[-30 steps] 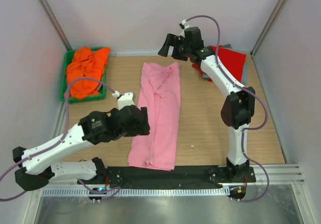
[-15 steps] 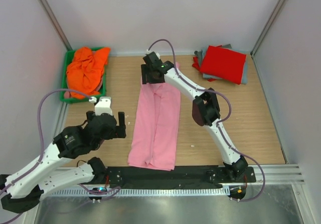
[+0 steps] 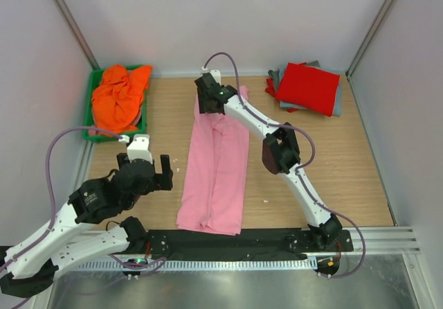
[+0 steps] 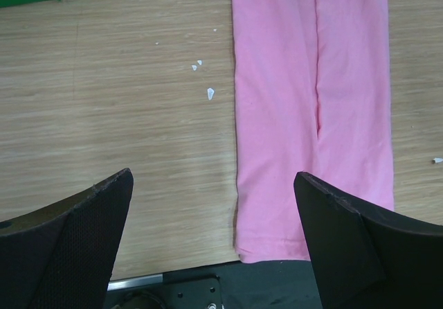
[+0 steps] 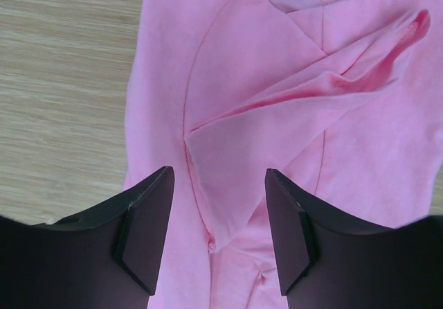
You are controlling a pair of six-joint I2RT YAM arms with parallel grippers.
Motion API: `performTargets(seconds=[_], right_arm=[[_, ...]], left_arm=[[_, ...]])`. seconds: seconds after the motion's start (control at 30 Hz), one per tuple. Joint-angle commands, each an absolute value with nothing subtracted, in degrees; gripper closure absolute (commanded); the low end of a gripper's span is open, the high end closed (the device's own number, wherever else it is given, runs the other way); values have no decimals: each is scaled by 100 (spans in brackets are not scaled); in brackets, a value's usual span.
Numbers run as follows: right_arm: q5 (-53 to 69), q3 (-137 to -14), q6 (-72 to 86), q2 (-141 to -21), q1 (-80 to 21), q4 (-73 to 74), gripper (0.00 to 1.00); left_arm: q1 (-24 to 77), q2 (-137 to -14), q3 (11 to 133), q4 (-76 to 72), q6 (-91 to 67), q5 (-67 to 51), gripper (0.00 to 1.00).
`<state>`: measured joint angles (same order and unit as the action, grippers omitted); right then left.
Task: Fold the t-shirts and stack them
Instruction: Fold the tshirt
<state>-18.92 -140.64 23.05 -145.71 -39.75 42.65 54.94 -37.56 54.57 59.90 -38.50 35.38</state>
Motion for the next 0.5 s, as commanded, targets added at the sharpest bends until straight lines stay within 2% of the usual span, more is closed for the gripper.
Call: performTargets(seconds=[0.0, 0.17, 0.3, 0.4, 0.43, 0.47], right_arm=[[-2066, -14414, 2215, -14748, -4034, 3982, 39], [-2083, -14405, 2224, -14853, -4034, 3780, 39], [-2144, -14467, 2215, -14968, -4034, 3718, 46], [-2258, -14449, 2189, -14959, -4034, 3709, 58], [-2276, -14388, 2188, -14942, -4034, 3692, 70], [-2337, -14327, 2154, -14898, -4034, 3665, 76]], left_arm=[[5467, -3753, 5432, 5757, -3788, 3709, 0], [5467, -3700, 5405, 5731, -3797, 3735, 0], [5467, -3718, 5414, 5739, -3788, 3753, 0], [5467, -3691, 5405, 5757, -3823, 3805, 0], [5467, -3674, 5414, 5766, -3823, 3840, 0], [5467, -3648, 5414, 5766, -3832, 3850, 0]])
